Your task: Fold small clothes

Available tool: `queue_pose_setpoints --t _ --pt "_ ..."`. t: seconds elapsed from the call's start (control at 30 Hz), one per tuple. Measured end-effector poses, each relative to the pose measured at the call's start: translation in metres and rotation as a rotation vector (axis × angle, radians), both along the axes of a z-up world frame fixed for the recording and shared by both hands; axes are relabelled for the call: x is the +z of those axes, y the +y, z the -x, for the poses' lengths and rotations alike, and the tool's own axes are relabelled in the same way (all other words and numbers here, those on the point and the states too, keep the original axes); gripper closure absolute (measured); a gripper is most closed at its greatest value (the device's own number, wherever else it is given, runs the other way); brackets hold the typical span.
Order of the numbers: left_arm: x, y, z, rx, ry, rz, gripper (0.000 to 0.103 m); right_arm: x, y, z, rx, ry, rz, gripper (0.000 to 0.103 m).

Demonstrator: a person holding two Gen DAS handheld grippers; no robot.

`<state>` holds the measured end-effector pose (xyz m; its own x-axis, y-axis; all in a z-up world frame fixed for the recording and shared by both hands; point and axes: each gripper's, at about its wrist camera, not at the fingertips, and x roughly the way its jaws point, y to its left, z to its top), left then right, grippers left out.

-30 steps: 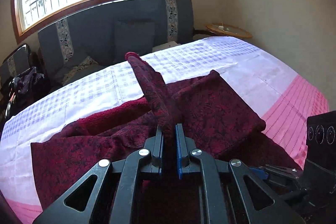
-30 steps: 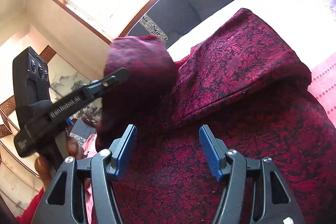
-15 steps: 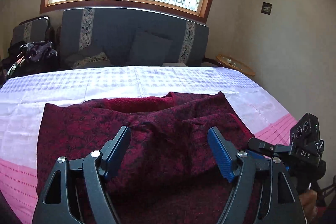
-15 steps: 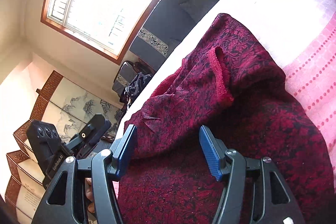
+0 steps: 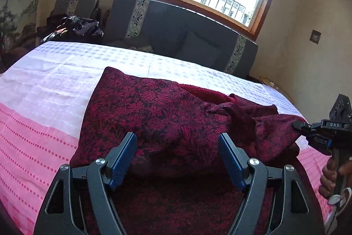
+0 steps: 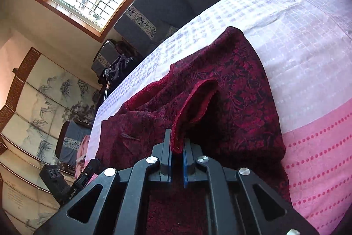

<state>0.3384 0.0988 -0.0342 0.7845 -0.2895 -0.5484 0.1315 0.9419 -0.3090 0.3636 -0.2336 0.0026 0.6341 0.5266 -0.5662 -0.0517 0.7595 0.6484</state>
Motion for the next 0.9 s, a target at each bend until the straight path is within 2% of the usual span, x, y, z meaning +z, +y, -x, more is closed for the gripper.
queue_pose_setpoints --t 0.07,0.1,0.13,0.23,0.3,0.5,0.6,0.9 --pt "0.003 -0.002 0.004 0.008 -0.019 -0.017 0.027 0.032 -0.005 0.004 0.006 -0.166 0.001 0.095" --pt "0.004 -0.003 0.004 0.013 -0.021 -0.025 0.027 0.04 -0.009 0.007 -0.007 -0.22 0.038 0.095" --pt "0.003 -0.003 0.003 0.018 -0.018 -0.031 0.027 0.037 -0.013 0.004 -0.022 -0.218 0.08 0.096" --pt "-0.001 -0.002 -0.003 0.019 0.021 -0.037 0.027 -0.018 -0.034 -0.025 -0.029 -0.006 0.07 0.096" --pt "-0.005 0.0 -0.007 0.028 0.046 -0.029 0.027 -0.046 -0.041 -0.021 -0.013 0.059 0.067 0.096" --pt "-0.012 0.008 -0.015 0.053 0.095 0.009 0.027 -0.053 -0.049 -0.015 -0.031 0.044 0.019 0.096" --pt "-0.014 0.01 -0.017 0.059 0.104 0.014 0.027 -0.054 -0.048 -0.013 -0.029 0.041 0.039 0.096" --pt "-0.013 0.008 -0.017 0.062 0.106 0.007 0.027 -0.042 -0.025 -0.01 -0.064 0.026 0.235 0.096"
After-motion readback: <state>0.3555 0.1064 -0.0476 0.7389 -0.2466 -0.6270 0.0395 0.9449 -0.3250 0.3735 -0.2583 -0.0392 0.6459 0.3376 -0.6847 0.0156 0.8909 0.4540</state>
